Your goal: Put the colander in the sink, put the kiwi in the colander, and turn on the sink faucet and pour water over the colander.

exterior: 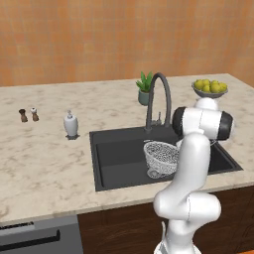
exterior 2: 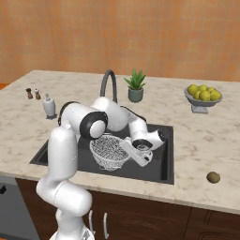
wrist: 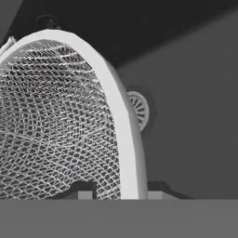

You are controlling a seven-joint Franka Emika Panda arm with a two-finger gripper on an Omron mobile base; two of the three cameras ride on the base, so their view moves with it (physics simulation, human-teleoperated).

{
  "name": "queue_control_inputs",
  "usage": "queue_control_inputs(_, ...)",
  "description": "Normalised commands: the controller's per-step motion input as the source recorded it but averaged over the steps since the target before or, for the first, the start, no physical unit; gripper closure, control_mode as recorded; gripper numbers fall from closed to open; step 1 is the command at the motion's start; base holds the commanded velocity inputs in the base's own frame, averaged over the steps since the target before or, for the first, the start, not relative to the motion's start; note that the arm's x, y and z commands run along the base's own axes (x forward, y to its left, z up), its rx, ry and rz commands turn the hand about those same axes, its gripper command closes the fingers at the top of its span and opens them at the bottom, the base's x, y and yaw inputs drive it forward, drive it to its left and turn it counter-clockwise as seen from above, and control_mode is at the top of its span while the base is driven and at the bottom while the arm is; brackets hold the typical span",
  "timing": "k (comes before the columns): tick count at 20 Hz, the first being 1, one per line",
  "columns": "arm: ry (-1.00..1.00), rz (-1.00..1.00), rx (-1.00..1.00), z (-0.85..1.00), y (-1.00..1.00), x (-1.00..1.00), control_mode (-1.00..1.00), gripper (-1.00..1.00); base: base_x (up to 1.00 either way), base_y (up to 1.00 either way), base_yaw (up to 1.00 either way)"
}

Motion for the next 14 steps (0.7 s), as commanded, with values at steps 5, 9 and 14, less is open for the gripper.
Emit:
queue_control_inputs(5, -0.07, -0.08, 0.00, -0.21, 0.00, 0.49, -1.00, 1.00, 0.00, 0.00, 0.00)
queue_control_inputs(9, -0.03, -0.08, -0.03, -0.34, -0.01, 0.41, -1.00, 1.00, 0.00, 0.00, 0.00)
queue_control_inputs(14, 0.00, -0.11, -0.08, -0.32, -0.07, 0.19, -1.00, 1.00, 0.00, 0.00, 0.00)
